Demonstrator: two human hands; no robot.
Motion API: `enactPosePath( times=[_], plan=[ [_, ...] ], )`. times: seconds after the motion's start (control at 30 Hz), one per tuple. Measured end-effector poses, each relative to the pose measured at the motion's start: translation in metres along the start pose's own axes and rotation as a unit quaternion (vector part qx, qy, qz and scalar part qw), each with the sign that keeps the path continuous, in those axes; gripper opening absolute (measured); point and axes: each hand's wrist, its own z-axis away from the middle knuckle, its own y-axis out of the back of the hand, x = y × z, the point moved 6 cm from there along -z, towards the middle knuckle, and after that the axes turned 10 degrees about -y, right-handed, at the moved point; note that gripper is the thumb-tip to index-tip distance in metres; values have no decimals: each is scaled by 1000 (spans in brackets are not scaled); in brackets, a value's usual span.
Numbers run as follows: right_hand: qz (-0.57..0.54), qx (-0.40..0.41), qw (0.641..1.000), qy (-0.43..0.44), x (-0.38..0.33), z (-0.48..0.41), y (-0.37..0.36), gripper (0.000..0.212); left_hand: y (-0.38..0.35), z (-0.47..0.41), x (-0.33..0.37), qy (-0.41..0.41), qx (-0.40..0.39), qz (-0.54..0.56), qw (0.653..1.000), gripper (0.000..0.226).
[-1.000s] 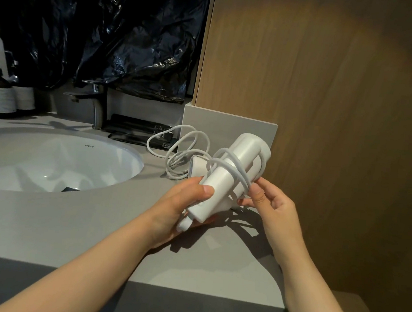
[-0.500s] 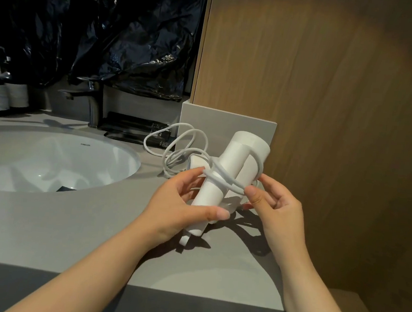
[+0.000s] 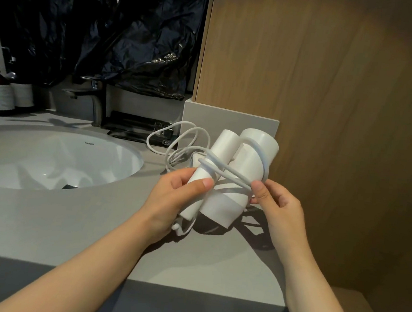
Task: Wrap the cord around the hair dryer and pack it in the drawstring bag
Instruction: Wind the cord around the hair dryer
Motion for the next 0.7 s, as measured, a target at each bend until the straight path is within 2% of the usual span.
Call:
enactPosePath(
  times=[0.1,0.2,0.33,0.43,0.57,0.7],
  plan=[
    [-1,-54,998,-23,1,3,-8,48,-2,0,1,8,-21,3,1000,34],
    [-6,-53,998,-16,-1,4,-10,48,0,0,-1,15,-24,-20,999,33],
    [-1,-27,1000,-4,-2,4,-6,54,6,-2,5,-51,29,-121,991,28],
    [14,-25,1000,4,-1,5,-6,55,9,-2,8,-88,68,-138,984,24],
    [32,-16,999,21,-3,6,-4,51,15,0,15,-117,116,-242,956,14],
    [27,-1,999,24,-3,7,-3,43,16,-2,14,-119,122,-367,914,25]
  ],
)
